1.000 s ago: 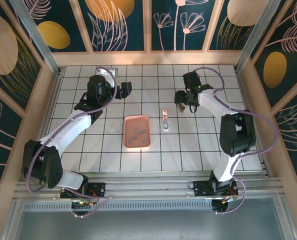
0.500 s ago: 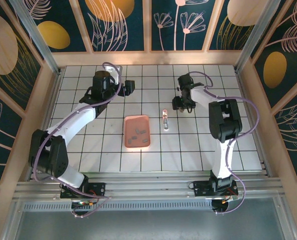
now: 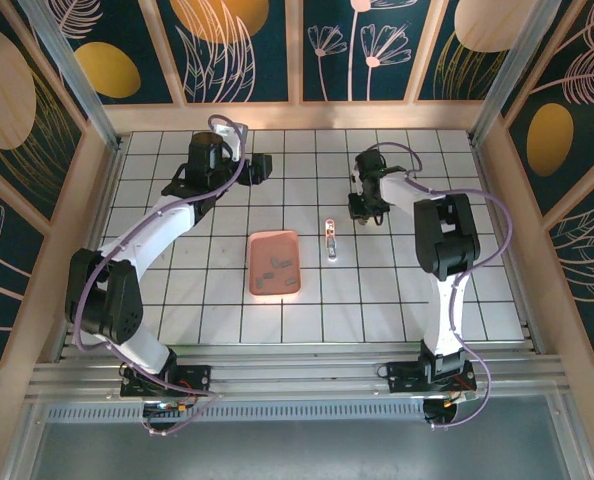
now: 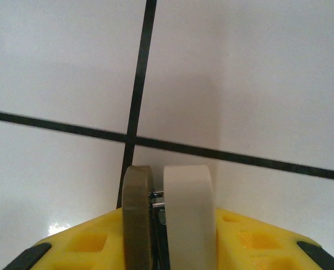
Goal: Load the staples into the stapler
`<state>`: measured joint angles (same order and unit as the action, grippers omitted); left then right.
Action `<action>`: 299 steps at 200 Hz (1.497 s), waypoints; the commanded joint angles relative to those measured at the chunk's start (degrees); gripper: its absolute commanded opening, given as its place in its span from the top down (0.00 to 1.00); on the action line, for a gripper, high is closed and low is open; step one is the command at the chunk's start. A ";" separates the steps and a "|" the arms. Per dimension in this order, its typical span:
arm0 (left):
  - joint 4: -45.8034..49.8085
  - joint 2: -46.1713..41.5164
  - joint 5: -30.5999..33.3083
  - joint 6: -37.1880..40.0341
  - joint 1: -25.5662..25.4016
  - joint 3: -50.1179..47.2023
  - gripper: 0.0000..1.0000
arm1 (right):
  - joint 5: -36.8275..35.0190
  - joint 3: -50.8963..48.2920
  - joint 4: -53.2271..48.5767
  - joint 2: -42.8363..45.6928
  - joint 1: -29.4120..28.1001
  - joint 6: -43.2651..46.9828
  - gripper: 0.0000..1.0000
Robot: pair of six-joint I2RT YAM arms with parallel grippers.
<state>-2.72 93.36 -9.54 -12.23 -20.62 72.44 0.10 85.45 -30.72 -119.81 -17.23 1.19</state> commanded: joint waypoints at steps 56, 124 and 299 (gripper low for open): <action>6.63 -2.53 -15.12 3.00 0.23 7.75 0.19 | 4.99 -20.11 23.76 29.72 -7.90 4.83 0.71; 2.69 -5.92 -36.16 1.42 -0.14 2.97 0.23 | 1.27 -31.15 46.46 40.30 -21.99 17.64 0.73; 11.86 -2.53 -37.02 3.65 -0.38 4.36 0.37 | -2.81 -28.05 59.14 36.48 -27.41 27.66 0.74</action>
<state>7.62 89.78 -46.28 -9.08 -20.69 74.70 -1.69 54.94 23.88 -83.05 -43.99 27.18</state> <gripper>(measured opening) 0.642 0.300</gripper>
